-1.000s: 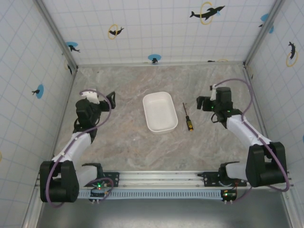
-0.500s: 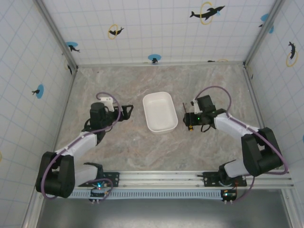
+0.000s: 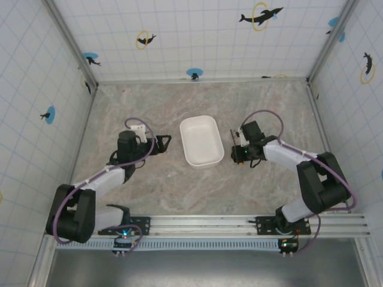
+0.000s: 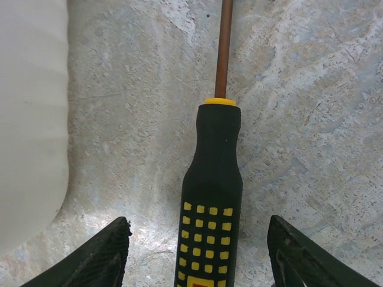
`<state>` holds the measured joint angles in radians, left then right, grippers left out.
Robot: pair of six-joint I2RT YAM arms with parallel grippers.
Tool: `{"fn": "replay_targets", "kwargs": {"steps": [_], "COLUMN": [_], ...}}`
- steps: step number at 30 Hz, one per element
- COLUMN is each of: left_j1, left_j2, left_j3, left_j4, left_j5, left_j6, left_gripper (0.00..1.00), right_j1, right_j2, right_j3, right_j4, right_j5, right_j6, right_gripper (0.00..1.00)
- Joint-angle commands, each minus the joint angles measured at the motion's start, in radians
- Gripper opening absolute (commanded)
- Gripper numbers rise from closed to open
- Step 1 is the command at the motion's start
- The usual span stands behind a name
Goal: Put the screwdriver in the bin
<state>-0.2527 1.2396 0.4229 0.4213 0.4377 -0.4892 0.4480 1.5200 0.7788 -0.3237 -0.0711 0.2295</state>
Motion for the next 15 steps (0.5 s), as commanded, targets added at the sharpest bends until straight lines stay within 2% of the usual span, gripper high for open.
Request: {"fn": "replay_targets", "kwargs": {"steps": [1,8,15], "left_j1": [-0.010,-0.008,-0.010], "left_j2": [0.008,-0.009,0.006], "left_j3": [-0.006,-0.008,-0.009], "left_j4": [0.019,0.000,-0.006], "left_j5": [0.018,0.015,0.004], "left_j6": [-0.009,-0.001,0.022], "left_gripper": [0.98,0.98,0.98], "right_j1": [0.008,0.018,0.021], "right_j2": [0.034,0.082,0.123], "right_j3": [0.050,0.084,0.119], "right_j4": [-0.040,-0.056,-0.089], "right_j5": [0.017,0.027,0.040], "right_j6": [0.012,0.016,0.014], "right_gripper": [0.61,0.54,0.38]}}
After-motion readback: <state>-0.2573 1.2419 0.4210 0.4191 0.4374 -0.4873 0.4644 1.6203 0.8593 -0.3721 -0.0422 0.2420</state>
